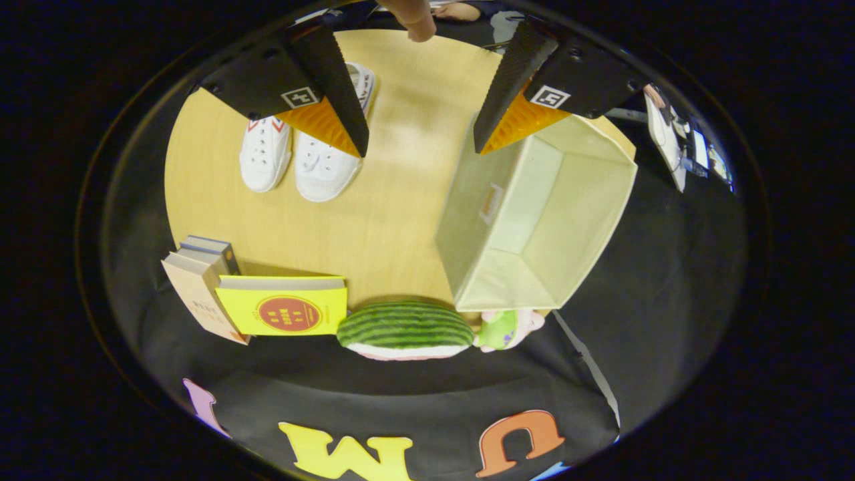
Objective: Open the storage box then place both shoes into the box .Put the left shoe in first, then the right shoe, with the right side of both shoes facing outward in a uniform manner.
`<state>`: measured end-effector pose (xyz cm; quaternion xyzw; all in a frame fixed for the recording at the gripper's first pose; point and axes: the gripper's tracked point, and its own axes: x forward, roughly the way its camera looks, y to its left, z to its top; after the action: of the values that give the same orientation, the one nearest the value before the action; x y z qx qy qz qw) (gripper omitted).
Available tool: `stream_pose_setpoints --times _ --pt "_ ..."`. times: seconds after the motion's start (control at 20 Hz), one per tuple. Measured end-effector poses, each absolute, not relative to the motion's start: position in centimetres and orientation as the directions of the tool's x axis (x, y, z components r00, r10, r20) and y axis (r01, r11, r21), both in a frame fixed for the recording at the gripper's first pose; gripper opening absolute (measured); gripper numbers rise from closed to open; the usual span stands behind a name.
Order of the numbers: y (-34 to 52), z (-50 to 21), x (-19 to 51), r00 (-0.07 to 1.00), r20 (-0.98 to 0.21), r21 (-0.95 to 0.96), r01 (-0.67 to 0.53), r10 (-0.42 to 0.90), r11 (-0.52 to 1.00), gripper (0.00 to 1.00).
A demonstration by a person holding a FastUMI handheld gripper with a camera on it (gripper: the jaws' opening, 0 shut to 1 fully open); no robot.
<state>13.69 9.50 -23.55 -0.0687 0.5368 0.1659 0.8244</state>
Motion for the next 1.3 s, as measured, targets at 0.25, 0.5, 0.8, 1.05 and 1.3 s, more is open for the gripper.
stream_pose_setpoints --times 0.25,0.5,0.8,1.05,1.3 --pt "2.8 -27.7 13.1 0.319 -0.941 0.017 -0.284 0.111 0.959 0.99" --pt "-1.2 -31.0 12.6 0.286 -0.956 -0.012 -0.250 0.062 0.968 0.94" --pt "-3.0 -34.4 11.2 0.184 -0.981 0.003 -0.269 0.055 0.963 0.70" --pt "-1.7 -36.2 12.0 0.157 -0.980 0.075 -0.294 0.125 0.953 0.21" --pt "-1.3 -35.4 11.8 0.177 -0.956 0.187 -0.243 0.233 0.952 0.06"
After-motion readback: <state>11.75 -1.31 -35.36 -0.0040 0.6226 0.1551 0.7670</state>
